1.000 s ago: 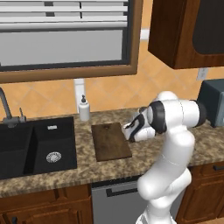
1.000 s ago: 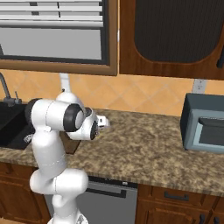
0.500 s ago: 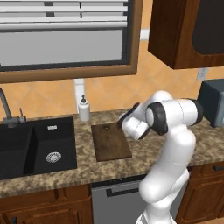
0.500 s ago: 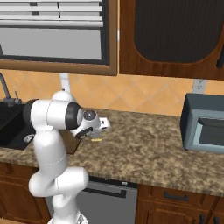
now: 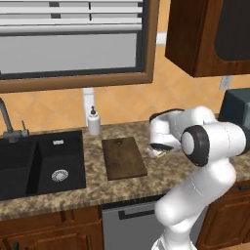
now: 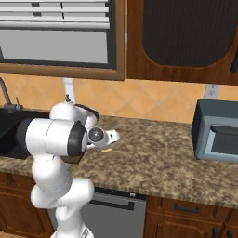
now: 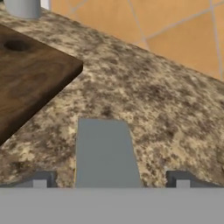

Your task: Pick up the sponge from the counter and clean the cutting board by briefly scrubbing or pressing down on the cutting board. Once finished, release the sponge.

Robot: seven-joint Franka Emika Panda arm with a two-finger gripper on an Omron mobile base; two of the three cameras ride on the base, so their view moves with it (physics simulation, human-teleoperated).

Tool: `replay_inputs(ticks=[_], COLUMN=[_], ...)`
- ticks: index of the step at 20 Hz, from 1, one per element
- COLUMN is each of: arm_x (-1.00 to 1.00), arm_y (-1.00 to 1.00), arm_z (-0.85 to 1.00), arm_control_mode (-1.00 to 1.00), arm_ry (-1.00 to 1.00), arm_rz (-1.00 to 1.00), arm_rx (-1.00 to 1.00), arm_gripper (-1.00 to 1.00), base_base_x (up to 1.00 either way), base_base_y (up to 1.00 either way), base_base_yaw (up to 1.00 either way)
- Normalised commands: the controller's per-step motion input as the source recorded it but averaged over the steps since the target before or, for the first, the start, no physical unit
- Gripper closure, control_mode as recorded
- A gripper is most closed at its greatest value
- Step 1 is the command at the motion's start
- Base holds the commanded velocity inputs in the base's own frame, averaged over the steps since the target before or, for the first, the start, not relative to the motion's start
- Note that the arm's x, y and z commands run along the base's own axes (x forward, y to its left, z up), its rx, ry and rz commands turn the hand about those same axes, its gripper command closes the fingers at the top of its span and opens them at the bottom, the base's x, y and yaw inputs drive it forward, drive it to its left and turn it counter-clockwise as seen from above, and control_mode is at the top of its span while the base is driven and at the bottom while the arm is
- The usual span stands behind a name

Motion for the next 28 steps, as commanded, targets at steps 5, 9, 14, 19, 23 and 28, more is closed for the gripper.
replay_inputs(ticks=[5,9,14,19,23,28], arm_x=[-0.11,-0.45,-0.32,-0.28,-0.46,-0.62], arm_y=[-0.1,-0.14,-0.11,-0.06,-0.09,-0.15], arm_z=[1.0,1.0,1.0,1.0,1.0,1.0], arm_control_mode=[-1.0,-1.0,-1.0,-1.0,-1.0,-1.0], arm_ry=[0.0,0.04,0.11,0.08,0.14,0.2], arm_rz=[0.02,0.03,0.05,0.11,0.16,0.16], arm_rx=[0.0,0.0,0.03,0.01,0.07,0.14], arm_gripper=[-1.0,-1.0,-1.0,-1.0,-1.0,-1.0], base_base_x=[0.0,0.0,0.0,0.0,0.0,0.0], base_base_y=[0.0,0.0,0.0,0.0,0.0,0.0], base_base_yaw=[0.0,0.0,0.0,0.0,0.0,0.0])
